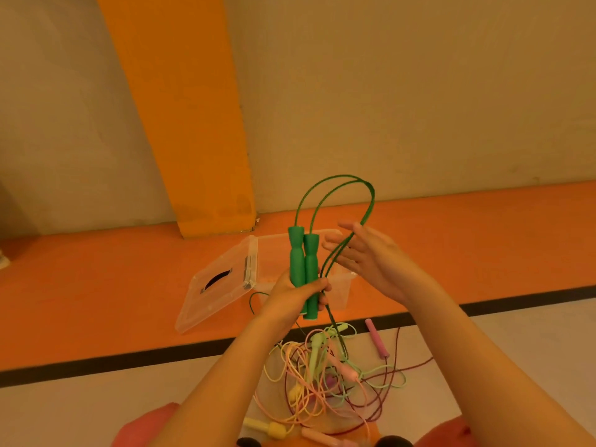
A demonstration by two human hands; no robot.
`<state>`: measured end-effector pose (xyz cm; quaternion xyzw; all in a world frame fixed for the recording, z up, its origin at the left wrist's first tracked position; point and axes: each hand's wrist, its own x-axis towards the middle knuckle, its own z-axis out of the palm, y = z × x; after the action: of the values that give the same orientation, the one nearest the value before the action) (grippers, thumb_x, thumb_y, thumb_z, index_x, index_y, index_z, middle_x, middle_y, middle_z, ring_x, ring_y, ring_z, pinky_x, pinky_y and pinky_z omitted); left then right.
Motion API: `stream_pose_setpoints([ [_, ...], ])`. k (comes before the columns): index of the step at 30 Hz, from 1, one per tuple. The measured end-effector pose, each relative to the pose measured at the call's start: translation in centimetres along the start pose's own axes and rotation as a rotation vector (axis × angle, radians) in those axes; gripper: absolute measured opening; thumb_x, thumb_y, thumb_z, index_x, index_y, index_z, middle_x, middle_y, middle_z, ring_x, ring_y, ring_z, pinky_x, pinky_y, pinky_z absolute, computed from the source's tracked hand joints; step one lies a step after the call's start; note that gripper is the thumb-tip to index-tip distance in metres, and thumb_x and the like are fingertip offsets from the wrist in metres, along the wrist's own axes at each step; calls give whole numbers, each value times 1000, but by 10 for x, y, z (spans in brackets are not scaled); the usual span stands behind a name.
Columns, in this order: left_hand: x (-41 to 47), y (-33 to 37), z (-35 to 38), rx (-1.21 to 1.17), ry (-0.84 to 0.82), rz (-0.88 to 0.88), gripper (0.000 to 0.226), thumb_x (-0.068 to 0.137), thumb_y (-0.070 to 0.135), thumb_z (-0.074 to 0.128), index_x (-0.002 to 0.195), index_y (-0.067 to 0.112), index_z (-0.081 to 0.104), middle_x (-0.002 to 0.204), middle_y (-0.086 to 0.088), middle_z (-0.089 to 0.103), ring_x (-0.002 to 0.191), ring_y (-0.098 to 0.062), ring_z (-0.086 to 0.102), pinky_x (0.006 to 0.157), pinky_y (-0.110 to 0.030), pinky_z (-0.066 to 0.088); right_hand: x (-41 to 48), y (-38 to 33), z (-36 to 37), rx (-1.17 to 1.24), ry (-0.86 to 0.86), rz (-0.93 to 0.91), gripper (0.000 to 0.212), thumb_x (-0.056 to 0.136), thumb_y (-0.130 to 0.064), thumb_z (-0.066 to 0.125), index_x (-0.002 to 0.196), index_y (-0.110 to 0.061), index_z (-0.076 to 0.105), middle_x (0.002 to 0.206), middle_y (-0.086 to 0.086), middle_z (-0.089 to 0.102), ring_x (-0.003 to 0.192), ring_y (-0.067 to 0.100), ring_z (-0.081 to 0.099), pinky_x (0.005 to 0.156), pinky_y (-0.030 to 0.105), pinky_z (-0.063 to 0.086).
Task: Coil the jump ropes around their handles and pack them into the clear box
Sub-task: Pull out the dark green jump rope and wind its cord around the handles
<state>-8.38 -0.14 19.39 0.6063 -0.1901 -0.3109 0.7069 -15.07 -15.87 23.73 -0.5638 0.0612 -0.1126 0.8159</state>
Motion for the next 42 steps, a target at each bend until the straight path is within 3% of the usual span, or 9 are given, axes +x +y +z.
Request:
stream_pose_setpoints([
  [3, 3, 4, 2, -121, 52, 37, 7, 91, -1, 57, 94, 4, 54, 71, -6, 64, 54, -14, 57, 54, -27, 50, 1, 17, -14, -190, -222, 210, 54, 78, -19, 66, 129, -20, 51, 128, 1, 61, 123, 15, 51, 105, 33, 32],
  [7, 4, 12, 5, -301, 77, 33, 4, 91, 1, 56, 93, 4, 54, 71, -6, 62, 53, -13, 56, 51, -26, 50, 6, 69, -20, -633, -380, 403, 49, 83, -11, 61, 131, -16, 50, 131, -3, 55, 124, 12, 47, 107, 34, 35],
  [12, 7, 10, -4, -368, 152, -1, 4, 92, 2, 56, 91, 6, 56, 77, -8, 64, 55, -13, 60, 49, -24, 50, 10, 108, -29, -1283, -154, 373, 14, 99, -20, 40, 99, -13, 51, 100, 10, 56, 90, 22, 51, 72, 30, 37],
  [17, 15, 5, -14, -366, 233, -59, 12, 89, 1, 59, 90, 11, 52, 98, -16, 62, 51, -11, 62, 46, -22, 50, 18, 80, -12, -916, 91, 191, 30, 99, -11, 39, 72, -12, 52, 84, 11, 61, 69, 22, 58, 54, 22, 47],
  [22, 12, -1, -7, -224, 127, -96, 15, 89, 3, 62, 100, 8, 52, 104, -16, 64, 54, -14, 63, 50, -26, 51, 15, 20, 3, -504, 270, -28, 26, 102, -17, 35, 86, -9, 54, 90, 12, 68, 59, 17, 66, 56, 24, 50],
  [27, 11, -2, 1, -169, 27, -106, 17, 93, 4, 57, 109, 8, 56, 89, -8, 61, 59, -15, 65, 54, -27, 50, 1, -21, 5, -108, 268, -232, 29, 102, -26, 36, 98, -5, 55, 95, 11, 72, 81, 27, 72, 68, 30, 58],
  [32, 11, -5, 7, -108, 51, -63, 9, 93, 2, 55, 102, 3, 54, 81, -8, 61, 53, -12, 58, 52, -24, 48, 5, -12, 2, 52, 205, -149, 24, 99, -24, 42, 98, -4, 56, 99, 15, 70, 94, 27, 69, 85, 35, 56],
  [38, 15, 5, 4, -313, 149, -18, 7, 93, 0, 53, 89, 5, 53, 66, -6, 55, 47, -12, 53, 47, -23, 47, 5, 35, -11, -495, -194, 291, 41, 91, -2, 53, 129, -19, 50, 132, 1, 56, 125, 14, 49, 107, 34, 33],
  [42, 16, 17, 2, -527, 89, -3, 9, 95, 4, 49, 87, 5, 52, 69, -6, 53, 50, -13, 51, 48, -24, 47, 4, 63, 3, -700, -209, 292, 39, 88, -5, 59, 122, -20, 46, 124, 1, 56, 101, 9, 55, 82, 19, 46],
])
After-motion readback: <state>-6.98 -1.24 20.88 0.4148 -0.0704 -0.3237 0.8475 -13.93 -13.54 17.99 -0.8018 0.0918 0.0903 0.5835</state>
